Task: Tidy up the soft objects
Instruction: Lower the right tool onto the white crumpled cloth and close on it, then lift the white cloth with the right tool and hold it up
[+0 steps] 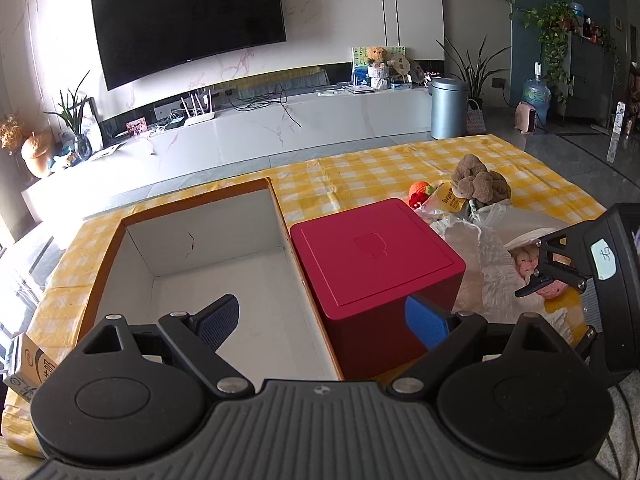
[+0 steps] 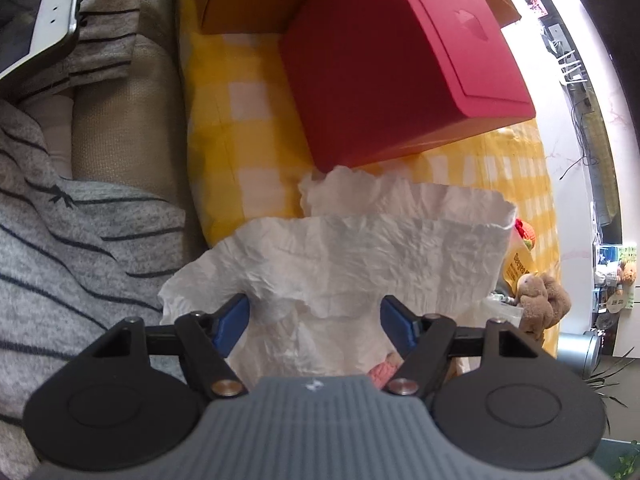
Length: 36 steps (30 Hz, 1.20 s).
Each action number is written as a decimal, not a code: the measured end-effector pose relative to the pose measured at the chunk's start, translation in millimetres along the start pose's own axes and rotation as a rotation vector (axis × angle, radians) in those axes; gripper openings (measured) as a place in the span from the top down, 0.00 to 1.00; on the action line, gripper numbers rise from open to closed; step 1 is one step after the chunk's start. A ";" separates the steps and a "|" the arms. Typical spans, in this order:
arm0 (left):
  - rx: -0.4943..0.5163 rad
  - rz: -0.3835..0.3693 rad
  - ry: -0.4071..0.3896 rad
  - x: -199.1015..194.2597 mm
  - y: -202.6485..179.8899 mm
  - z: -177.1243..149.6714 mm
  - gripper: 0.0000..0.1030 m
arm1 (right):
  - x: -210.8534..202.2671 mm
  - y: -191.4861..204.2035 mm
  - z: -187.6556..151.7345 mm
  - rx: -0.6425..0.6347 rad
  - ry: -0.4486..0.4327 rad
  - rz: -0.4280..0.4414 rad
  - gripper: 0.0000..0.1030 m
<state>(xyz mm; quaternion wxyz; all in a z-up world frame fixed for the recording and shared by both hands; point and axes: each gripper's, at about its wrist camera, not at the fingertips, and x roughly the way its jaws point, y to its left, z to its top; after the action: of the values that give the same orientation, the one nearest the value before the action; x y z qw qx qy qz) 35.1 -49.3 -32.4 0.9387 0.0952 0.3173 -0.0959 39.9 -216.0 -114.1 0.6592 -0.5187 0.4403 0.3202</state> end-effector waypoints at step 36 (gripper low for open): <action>-0.080 0.014 0.128 16.9 30.1 -11.9 0.00 | 34.5 -85.1 22.4 0.044 -0.067 -0.052 0.02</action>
<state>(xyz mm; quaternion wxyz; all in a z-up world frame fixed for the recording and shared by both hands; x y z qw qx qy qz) 48.7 -19.4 -48.5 0.9202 0.0654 0.3794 -0.0704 134.3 -217.4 -109.8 0.6930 -0.5044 0.4111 0.3103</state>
